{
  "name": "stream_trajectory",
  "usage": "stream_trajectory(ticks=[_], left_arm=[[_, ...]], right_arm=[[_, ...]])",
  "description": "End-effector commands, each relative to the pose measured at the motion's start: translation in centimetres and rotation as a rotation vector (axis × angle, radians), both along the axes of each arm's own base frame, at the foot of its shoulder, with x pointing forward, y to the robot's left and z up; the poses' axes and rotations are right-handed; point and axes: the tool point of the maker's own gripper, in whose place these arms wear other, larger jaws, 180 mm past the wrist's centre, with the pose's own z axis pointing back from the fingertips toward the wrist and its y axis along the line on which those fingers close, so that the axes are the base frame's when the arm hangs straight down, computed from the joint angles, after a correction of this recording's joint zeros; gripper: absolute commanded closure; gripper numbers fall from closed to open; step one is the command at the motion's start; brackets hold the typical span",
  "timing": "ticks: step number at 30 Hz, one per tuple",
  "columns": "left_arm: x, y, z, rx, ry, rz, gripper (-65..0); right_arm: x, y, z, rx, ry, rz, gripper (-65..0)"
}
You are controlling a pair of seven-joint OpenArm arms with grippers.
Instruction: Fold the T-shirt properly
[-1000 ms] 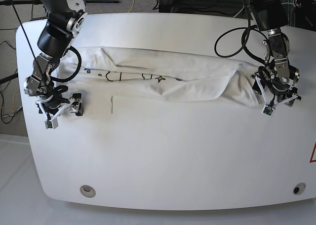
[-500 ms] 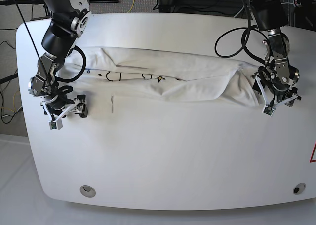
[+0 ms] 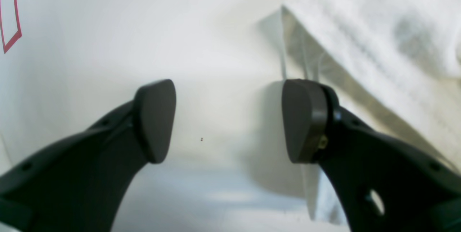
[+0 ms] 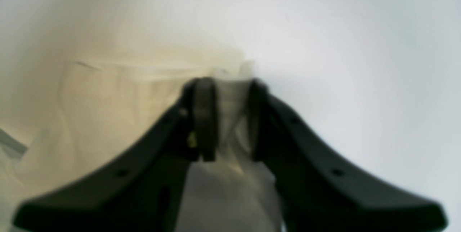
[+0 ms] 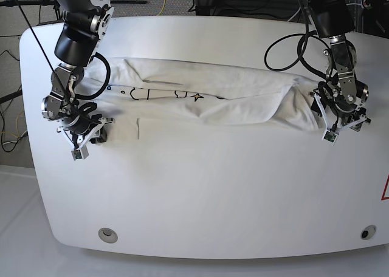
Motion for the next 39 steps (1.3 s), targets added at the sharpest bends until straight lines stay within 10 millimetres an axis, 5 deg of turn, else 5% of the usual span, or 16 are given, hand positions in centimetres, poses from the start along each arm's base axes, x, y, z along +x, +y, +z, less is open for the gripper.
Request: stream_trajectory(ticks=[1, 13, 19, 39], left_arm=[[0.4, 0.5, 0.7, 0.019, -0.011, 0.003, -43.3], [0.5, 0.5, 0.8, 0.019, -0.013, 0.003, -43.3], [0.5, 0.5, 0.8, 0.019, -0.013, 0.003, -43.3], [0.5, 0.4, 0.8, 0.017, -0.013, 0.004, -43.3]], right_arm=[[0.5, -0.9, 0.9, -0.034, -0.003, 0.007, -5.4], [1.2, -2.0, 3.8, -0.113, -0.039, 0.015, -4.9], [0.0, -2.7, 6.9, -0.227, -0.064, 0.026, -4.9], [-6.2, -0.9, 11.9, -0.436, -0.049, 0.029, -5.0]])
